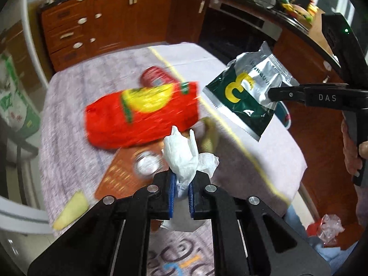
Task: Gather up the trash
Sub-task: 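Lift the tissue and wrapper and carry them over the teal bucket, then open the right tool to drop the wrapper while the left tool drops the tissue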
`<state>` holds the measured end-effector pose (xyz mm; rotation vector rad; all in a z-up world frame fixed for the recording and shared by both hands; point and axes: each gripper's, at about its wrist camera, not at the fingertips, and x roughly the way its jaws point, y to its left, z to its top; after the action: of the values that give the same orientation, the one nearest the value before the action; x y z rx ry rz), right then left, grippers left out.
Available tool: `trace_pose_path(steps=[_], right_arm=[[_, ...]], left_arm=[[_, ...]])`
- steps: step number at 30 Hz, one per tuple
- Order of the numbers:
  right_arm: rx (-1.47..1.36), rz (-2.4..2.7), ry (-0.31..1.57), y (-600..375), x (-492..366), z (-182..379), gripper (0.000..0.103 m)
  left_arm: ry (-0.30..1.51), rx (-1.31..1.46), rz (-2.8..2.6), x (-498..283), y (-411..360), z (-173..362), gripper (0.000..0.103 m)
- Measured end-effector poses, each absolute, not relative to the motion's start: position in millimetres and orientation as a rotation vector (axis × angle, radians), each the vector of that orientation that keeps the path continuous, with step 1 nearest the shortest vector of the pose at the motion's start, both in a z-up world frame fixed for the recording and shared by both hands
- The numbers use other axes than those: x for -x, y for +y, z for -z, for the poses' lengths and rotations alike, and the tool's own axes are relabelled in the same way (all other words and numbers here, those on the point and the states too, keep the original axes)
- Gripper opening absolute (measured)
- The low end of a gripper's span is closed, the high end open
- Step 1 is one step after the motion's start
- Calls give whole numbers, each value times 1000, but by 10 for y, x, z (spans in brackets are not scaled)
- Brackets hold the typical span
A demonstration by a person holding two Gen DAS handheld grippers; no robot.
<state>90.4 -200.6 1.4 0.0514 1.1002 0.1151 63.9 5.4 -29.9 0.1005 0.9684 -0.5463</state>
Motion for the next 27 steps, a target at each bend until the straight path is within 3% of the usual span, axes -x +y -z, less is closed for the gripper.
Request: trace_pose_path(steps=[14, 27], right_arm=[[-180, 160, 1045, -3758, -700, -11, 20], [-288, 355, 1106, -4958, -715, 603, 20]], left_arm=[[931, -225, 732, -988, -1389, 84, 10], [976, -308, 858, -1298, -2675, 262, 10]])
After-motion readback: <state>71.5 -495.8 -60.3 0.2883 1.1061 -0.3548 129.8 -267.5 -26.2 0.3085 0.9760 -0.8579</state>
